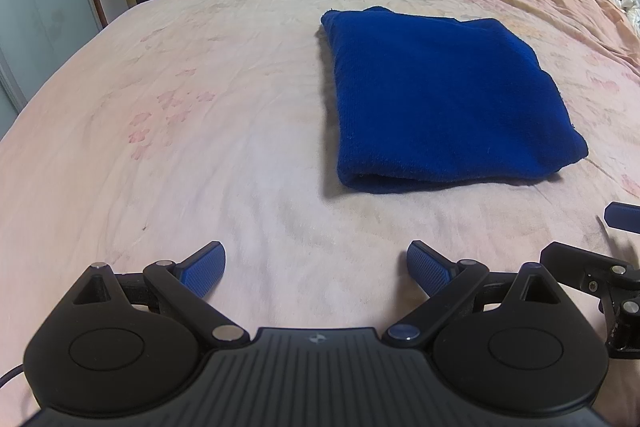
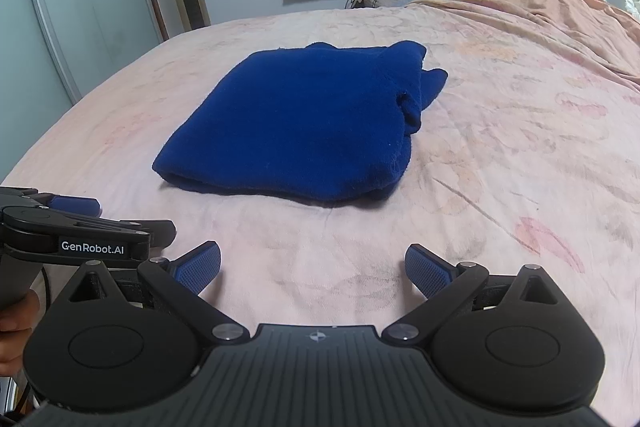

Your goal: Fold small clothes

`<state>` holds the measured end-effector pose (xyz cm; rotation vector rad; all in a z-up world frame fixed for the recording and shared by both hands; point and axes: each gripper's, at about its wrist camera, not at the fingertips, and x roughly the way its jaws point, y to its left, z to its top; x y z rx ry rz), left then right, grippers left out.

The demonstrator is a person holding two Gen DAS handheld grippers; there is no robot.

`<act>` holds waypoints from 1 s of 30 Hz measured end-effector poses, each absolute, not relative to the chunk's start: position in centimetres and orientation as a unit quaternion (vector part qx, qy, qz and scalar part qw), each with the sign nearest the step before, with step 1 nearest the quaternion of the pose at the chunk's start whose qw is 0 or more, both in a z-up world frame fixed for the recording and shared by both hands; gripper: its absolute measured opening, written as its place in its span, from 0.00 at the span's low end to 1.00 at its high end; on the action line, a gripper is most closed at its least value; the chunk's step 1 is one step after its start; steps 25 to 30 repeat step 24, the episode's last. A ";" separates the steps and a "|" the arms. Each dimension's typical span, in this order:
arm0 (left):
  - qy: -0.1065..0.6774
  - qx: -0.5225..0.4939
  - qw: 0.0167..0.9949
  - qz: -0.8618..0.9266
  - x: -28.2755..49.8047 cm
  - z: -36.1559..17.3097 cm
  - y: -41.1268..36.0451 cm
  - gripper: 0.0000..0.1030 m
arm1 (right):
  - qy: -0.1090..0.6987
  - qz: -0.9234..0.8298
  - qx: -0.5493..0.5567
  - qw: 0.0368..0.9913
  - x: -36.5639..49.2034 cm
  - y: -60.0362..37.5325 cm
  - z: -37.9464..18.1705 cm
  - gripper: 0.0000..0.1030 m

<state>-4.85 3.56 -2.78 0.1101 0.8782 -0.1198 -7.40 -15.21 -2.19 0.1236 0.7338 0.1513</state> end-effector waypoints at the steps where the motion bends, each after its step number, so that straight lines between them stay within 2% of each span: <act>1: 0.424 0.054 0.902 -0.058 -4.8 -2.8 3.6 0.95 | 0.358 0.075 0.060 0.929 -7.4 -15.2 -2.2 0.97; 30: 0.395 0.056 0.912 -0.097 -4.7 -2.4 3.8 0.95 | 0.350 0.078 0.081 0.930 -6.9 -16.7 -1.9 0.97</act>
